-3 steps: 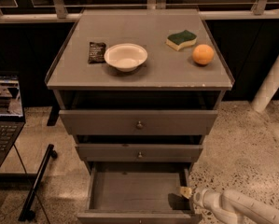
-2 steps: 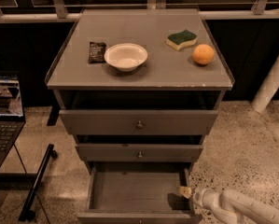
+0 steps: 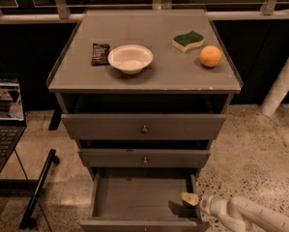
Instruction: Open bottom drawer
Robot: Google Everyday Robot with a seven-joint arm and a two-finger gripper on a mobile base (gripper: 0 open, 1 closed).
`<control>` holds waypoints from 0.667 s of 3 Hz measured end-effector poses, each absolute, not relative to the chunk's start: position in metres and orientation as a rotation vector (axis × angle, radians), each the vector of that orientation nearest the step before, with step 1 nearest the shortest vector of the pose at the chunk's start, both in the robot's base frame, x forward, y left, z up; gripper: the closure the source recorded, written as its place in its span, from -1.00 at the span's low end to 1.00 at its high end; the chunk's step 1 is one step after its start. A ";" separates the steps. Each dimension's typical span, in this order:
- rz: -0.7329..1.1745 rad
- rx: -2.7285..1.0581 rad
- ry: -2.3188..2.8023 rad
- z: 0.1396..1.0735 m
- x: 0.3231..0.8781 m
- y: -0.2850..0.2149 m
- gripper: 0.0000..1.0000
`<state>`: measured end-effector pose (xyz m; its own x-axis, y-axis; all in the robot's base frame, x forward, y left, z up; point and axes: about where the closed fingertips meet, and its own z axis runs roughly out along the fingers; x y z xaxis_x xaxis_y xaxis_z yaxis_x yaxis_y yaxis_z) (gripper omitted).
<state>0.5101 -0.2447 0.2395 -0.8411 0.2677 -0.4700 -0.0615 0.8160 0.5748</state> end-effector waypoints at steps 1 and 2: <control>0.801 0.152 2.450 0.239 0.510 -0.245 -1.00; 0.801 0.152 2.450 0.239 0.510 -0.245 -1.00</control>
Offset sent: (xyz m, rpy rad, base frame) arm 0.0000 0.0000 0.0000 0.0000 0.0000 0.0000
